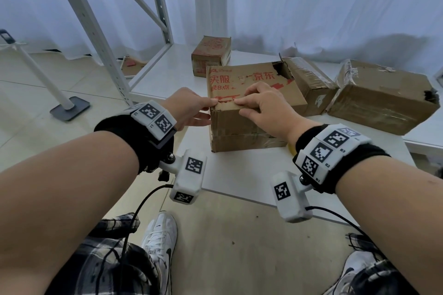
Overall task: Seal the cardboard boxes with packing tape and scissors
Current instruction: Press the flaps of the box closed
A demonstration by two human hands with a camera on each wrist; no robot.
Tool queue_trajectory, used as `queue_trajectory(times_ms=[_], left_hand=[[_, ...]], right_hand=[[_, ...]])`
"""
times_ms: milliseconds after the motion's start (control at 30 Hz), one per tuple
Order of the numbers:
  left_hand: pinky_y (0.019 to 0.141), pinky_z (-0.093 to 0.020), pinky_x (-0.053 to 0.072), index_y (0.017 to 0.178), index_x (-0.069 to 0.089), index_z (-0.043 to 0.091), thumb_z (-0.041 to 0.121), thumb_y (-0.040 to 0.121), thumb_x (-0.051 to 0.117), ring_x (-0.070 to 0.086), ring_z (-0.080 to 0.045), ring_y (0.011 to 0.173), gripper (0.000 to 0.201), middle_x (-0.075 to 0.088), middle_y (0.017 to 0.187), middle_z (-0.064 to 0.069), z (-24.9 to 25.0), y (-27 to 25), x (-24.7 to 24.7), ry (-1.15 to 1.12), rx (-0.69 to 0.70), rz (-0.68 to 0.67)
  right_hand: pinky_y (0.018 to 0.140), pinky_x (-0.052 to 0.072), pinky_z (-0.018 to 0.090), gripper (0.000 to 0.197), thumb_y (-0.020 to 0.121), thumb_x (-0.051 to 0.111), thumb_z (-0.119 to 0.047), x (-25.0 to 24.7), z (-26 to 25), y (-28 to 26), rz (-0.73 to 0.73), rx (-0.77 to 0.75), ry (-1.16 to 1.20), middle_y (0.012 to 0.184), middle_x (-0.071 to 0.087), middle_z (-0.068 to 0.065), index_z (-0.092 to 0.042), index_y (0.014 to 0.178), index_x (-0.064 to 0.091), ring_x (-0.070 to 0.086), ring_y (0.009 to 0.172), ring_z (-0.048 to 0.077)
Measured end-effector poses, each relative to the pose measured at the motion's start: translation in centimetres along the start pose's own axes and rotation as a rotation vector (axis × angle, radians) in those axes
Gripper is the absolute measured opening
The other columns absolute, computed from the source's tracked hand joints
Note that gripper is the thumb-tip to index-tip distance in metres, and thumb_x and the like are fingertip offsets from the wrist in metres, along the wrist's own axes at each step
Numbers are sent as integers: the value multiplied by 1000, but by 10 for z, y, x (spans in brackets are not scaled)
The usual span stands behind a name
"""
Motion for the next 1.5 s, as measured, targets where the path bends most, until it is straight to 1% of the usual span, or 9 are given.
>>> queue_trajectory(times_ms=[167, 367, 533, 767, 1000, 1100, 1233, 1367, 1500], left_hand=[[60, -28, 60, 93, 61, 1, 15, 87, 70, 68, -19, 72, 18, 69, 94, -13, 3, 1, 0, 14, -17, 38], [55, -23, 59, 94, 62, 0, 17, 83, 74, 68, -18, 70, 23, 68, 95, -13, 7, -1, -5, 61, 18, 70], [67, -28, 59, 95, 62, -1, 16, 82, 74, 69, -19, 74, 24, 68, 93, -13, 12, -3, -6, 130, 46, 80], [62, -25, 58, 91, 61, 2, 15, 85, 71, 68, -16, 72, 17, 67, 87, -10, 16, -5, -3, 211, 69, 97], [70, -29, 60, 88, 63, 5, 8, 87, 67, 69, -19, 77, 5, 66, 92, -10, 25, -9, -3, 325, 216, 36], [76, -32, 60, 94, 67, 0, 8, 87, 68, 70, -24, 83, 11, 67, 96, -11, 33, -12, -1, 465, 298, 6], [76, -23, 57, 95, 72, 1, 16, 86, 69, 69, -16, 77, 18, 69, 84, -3, 44, -14, 4, 709, 376, 20], [73, -21, 56, 96, 72, 1, 18, 87, 68, 66, -12, 72, 20, 68, 82, -1, 44, -12, 4, 744, 396, 24], [86, -32, 55, 97, 72, -1, 20, 90, 65, 67, -19, 85, 24, 69, 98, -10, 41, -12, 5, 793, 435, 5]], right_hand=[[103, 39, 39, 20, 86, 70, -22, -4, 4, -1, 79, 14, 143, 111, 57, -1, -15, 104, 73, 50, 110, 20], [102, 40, 45, 19, 88, 68, -24, -3, 4, 1, 43, -12, 78, 112, 58, -2, -18, 105, 73, 50, 109, 23], [102, 41, 41, 22, 90, 65, -24, -5, -1, 1, 26, -28, 16, 113, 58, -2, -16, 109, 72, 51, 108, 20], [102, 39, 39, 26, 94, 59, -26, -6, -6, 1, -21, -29, -76, 120, 55, -1, -18, 118, 66, 49, 111, 21], [105, 36, 39, 33, 94, 58, -30, -3, -5, -1, -33, -29, -72, 116, 52, -2, -25, 127, 61, 46, 111, 21], [108, 33, 39, 33, 93, 60, -30, -3, -5, -2, -24, -17, -84, 122, 51, 0, -23, 125, 60, 45, 115, 22], [111, 27, 41, 33, 92, 60, -32, -2, -9, -2, -16, -10, -119, 126, 48, 2, -22, 124, 57, 43, 118, 23], [112, 27, 42, 32, 92, 61, -31, -2, -10, -2, -20, 6, -113, 124, 48, 1, -22, 122, 57, 43, 118, 23], [112, 26, 44, 31, 92, 61, -31, -1, -10, -1, -26, 17, -114, 124, 47, 2, -22, 122, 57, 42, 119, 24]])
Point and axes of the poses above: each hand's wrist, its own y-axis towards the middle knuckle, its own x-axis out of the palm, z = x × y, the point moved 6 cm from there along y, towards the middle knuckle
